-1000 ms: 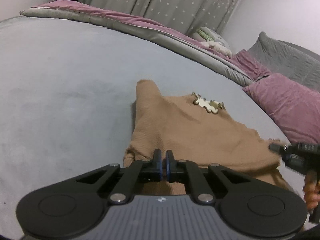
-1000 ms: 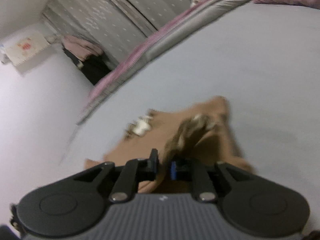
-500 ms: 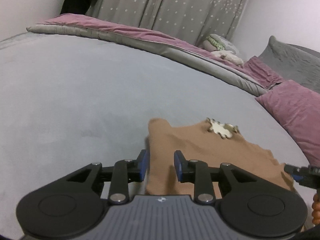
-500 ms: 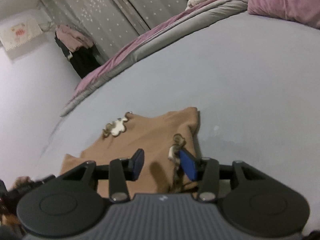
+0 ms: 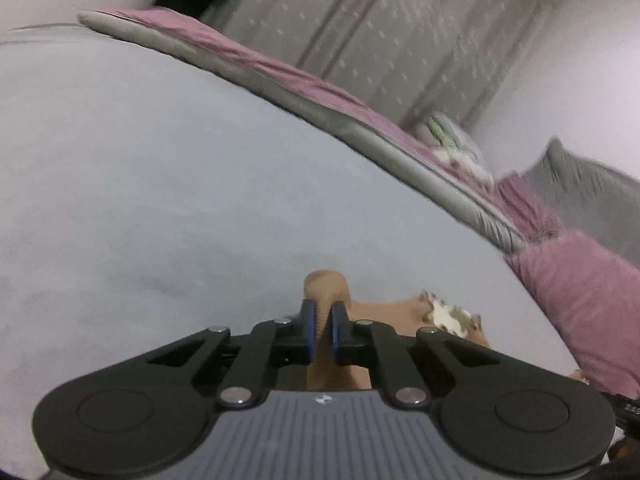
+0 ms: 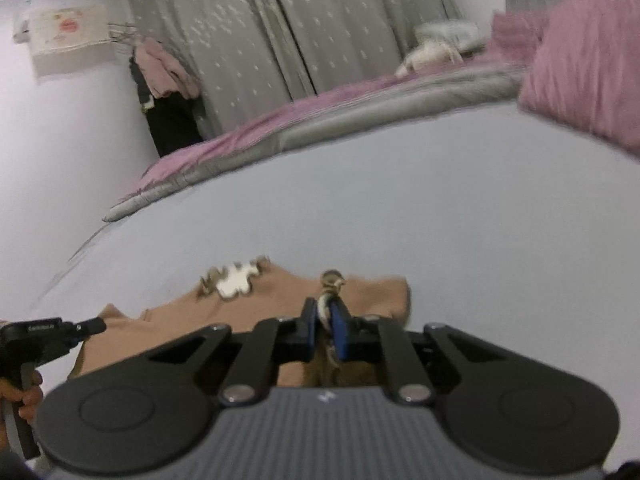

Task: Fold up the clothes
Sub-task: 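Lower the folded side onto the sweater and open the right gripper, then raise both grippers and move them to the sweater hem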

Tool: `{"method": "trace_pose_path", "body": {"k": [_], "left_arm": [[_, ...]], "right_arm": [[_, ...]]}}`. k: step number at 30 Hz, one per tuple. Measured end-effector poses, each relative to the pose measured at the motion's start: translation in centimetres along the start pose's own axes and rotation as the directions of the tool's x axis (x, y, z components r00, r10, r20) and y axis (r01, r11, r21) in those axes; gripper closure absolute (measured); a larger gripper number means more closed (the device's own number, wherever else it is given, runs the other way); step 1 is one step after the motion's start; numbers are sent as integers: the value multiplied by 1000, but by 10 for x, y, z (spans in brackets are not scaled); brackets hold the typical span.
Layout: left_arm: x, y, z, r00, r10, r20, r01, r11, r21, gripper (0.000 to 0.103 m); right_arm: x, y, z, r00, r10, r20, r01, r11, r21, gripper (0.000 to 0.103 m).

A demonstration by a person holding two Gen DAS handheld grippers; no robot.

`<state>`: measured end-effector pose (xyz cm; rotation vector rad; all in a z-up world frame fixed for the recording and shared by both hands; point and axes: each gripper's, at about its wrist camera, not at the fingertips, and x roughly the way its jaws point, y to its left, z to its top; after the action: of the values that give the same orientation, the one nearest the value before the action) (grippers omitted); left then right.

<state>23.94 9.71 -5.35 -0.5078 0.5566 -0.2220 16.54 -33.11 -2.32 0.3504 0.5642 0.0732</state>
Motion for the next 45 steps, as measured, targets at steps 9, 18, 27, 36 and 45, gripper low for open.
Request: {"method": "trace_pose_path", "body": {"k": [9, 18, 27, 36, 45], "left_arm": [[8, 4, -17, 997, 71, -18, -70, 996, 58, 90], [-31, -11, -8, 991, 105, 83, -117, 982, 145, 83], [-40, -45, -33, 1000, 8, -6, -5, 930, 367, 89], [-35, -44, -51, 997, 62, -55, -35, 921, 388, 92], [-57, -52, -56, 994, 84, -71, -51, 924, 379, 91]], "right_arm": [[35, 10, -9, 994, -105, -36, 99, 985, -140, 93], [25, 24, -13, 984, -176, 37, 180, 965, -190, 58], [19, 69, -25, 992, -121, 25, 123, 942, -313, 60], [44, 61, -50, 983, -165, -83, 132, 941, -312, 62], [21, 72, -50, 972, -224, -68, 192, 930, -314, 59]]}}
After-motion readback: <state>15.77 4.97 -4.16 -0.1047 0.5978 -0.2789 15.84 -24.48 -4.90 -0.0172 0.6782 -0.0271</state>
